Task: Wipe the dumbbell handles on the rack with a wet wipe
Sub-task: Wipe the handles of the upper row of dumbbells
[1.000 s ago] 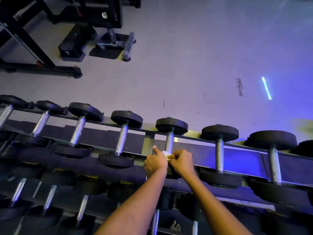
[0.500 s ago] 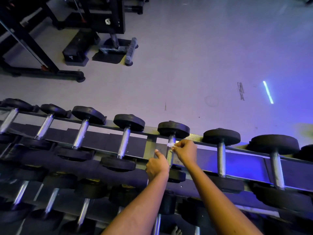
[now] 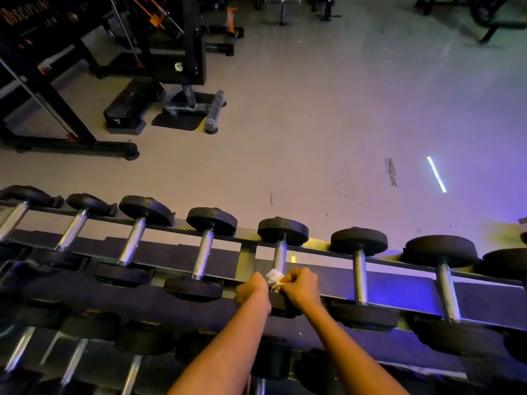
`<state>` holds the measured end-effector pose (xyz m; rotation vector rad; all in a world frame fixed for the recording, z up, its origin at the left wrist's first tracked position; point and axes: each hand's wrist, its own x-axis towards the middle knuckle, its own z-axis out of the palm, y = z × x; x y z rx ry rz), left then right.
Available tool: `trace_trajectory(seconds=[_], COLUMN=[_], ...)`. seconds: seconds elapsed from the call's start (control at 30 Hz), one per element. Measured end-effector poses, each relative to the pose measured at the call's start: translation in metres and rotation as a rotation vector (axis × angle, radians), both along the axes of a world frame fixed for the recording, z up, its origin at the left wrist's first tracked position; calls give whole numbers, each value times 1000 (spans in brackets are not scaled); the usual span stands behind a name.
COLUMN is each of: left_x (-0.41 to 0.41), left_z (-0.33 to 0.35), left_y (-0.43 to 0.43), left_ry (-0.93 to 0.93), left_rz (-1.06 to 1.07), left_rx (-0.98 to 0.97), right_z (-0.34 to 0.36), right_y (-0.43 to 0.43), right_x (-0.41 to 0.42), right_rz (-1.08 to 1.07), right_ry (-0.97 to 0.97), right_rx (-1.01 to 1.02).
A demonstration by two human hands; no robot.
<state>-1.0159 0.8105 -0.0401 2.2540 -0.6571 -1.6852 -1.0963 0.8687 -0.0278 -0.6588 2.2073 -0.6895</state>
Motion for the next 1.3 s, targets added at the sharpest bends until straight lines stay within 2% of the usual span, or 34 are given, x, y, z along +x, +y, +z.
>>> trace_trajectory(seconds=[0.1,0.3,0.47,0.77,0.83,0.93,1.03,1.2,1.3], left_x=[14,36,39,33,26,11,0,1,-1], left_z=[-5,-14,-37,-25,-14,-6,0,8,5], left_y=[-11,-27,-34,-25,-19,-7,5,4,-4], left_ry=[229,452,504,373,342,260,138,196,106], left_rz=[26,-93,-197,-176,-98,136,235,252,188], left_rx=[242,533,631,420,356,192,61,92,58], right_z=[3,1,2,-1,-2,-1,-2,3,10], right_y=[1,-1,-3,-8,-8,-4,0,-9,-22], right_x=[1,-1,-3,-1,1,-3,-9,-6,-11], right_rz=[-13,11,86,138,144,149,97,-76,-197], right_ry=[-23,-18,49,138,147,147,108,24,44], right_rx=[-3,9,18,61,70,53,7,-107,-226])
